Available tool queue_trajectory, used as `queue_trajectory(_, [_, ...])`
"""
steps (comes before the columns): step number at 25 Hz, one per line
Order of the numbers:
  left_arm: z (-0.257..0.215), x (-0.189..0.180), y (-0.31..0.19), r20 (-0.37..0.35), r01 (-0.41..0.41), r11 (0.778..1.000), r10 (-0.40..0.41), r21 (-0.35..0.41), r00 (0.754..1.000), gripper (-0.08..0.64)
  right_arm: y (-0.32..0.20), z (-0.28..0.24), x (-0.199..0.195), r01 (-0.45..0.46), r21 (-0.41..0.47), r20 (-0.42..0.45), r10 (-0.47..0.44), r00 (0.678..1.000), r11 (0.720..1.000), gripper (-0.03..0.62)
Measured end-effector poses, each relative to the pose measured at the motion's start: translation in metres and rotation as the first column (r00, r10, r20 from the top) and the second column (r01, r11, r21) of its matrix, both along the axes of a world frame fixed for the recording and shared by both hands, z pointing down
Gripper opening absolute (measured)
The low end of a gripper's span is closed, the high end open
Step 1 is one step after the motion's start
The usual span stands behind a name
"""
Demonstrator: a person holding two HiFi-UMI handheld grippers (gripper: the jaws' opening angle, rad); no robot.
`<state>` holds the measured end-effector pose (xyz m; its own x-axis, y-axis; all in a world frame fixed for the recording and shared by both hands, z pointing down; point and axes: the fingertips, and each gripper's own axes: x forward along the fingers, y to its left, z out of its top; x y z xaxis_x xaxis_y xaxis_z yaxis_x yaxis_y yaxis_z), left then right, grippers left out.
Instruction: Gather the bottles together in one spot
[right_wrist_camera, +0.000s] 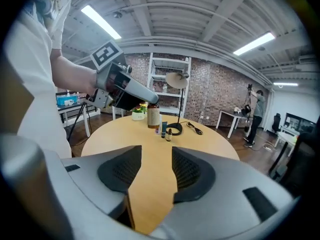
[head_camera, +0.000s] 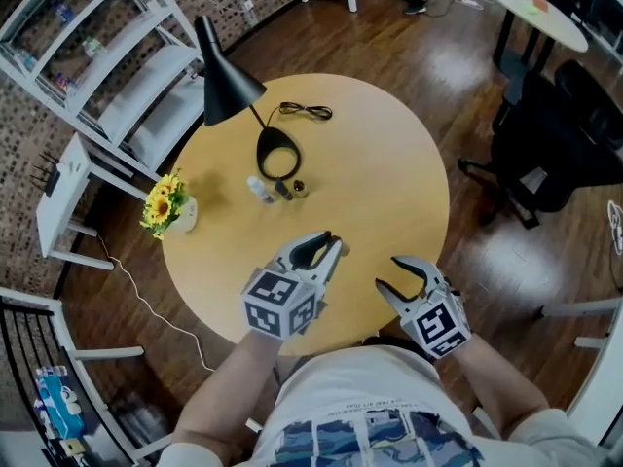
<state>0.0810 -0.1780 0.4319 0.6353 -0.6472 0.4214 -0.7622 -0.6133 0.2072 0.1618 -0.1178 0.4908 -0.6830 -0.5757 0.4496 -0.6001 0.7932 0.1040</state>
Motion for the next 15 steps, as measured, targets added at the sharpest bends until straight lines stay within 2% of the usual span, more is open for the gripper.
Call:
queue_trajectory(3, [0.011, -0.007, -0.038, 0.082, 0.056, 0.997, -0.060, 0.052, 0.995, 0.080, -0.006, 0.002, 0.021, -0.067, -0.029, 0.029, 0.068, 0.997, 0.997, 0.218])
queue_trajectory(7, [0.035, -0.015, -0.089, 0.123, 0.146, 0.986, -0.154, 0.076, 0.980, 0.080, -0.015, 0.008, 0.045, -0.132, -0.066, 0.036, 0.135, 0.990, 0.989, 0.219])
queue_trajectory(12, [0.071, -0.021, -0.142, 0.196, 0.226, 0.968, -0.245, 0.112, 0.949, 0.080, -0.020, 0.021, 0.070, -0.179, -0.132, 0.020, 0.183, 0.983, 0.975, 0.218])
queue_trajectory(15, [0.106, -0.025, -0.170, 0.248, 0.244, 0.963, -0.265, 0.112, 0.932, 0.080, -0.025, 0.027, 0.085, -0.218, -0.150, 0.004, 0.221, 0.975, 0.964, 0.218])
